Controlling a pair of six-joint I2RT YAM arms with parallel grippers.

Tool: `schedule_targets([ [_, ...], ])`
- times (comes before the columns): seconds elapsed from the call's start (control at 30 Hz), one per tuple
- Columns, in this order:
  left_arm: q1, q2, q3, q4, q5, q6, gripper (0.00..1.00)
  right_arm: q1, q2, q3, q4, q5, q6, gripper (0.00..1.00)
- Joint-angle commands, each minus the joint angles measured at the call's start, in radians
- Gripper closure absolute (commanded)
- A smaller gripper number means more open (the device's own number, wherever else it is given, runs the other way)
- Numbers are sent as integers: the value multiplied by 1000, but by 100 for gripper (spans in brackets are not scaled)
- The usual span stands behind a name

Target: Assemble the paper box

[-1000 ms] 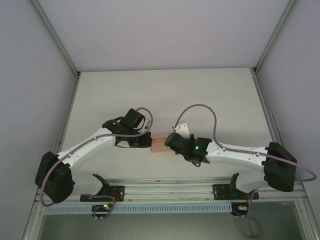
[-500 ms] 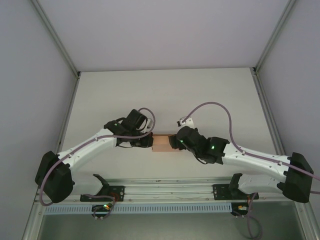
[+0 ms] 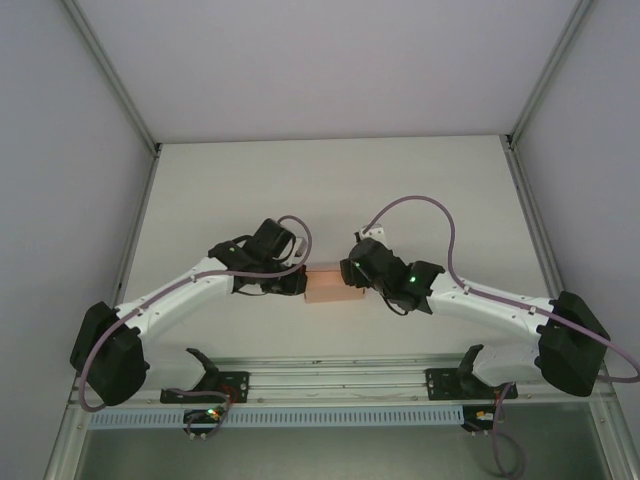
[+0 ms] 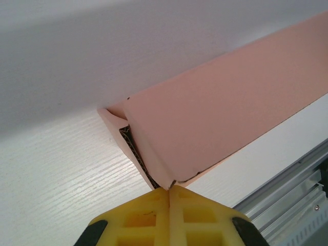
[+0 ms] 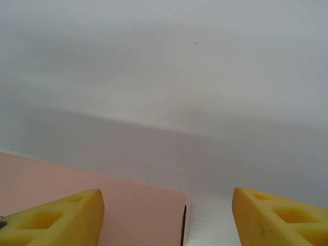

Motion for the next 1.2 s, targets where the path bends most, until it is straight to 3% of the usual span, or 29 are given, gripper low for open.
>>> schedule_targets([
  [0.0,-7,7,-2,-59,-25,26,100,22,9,-53,-40,-52,58,34],
  [0.07,-9,-12,2,-64,-21,29,99,28,3,-77,-42,-51,81,36],
  [0.13,-13,-38,5,-65,-15,31,86,30,2,-92,-44,-52,97,37],
  [0.33,-21,-126,36,-83,26,14,70,30,0,-97,-54,-42,120,37],
  [0.47,-15,-169,66,-132,-65,4,57,30,-12,-97,-50,-41,119,37],
  [0.53,0,-168,65,-134,-97,-13,45,30,-14,-100,-47,-41,118,37],
  [0.63,44,-130,31,-44,-49,-49,31,30,-6,-112,-33,-45,128,38],
  [0.87,105,-5,-79,209,158,-86,40,27,-2,-141,-23,-42,154,40],
  [0.9,105,1,-100,230,168,-87,44,25,-7,-150,-16,-41,157,41],
  [1.0,113,6,-168,263,163,-98,67,9,-21,-190,26,-68,172,44],
  [1.17,136,-9,-289,341,171,-121,77,-53,-41,-281,136,-151,170,48],
])
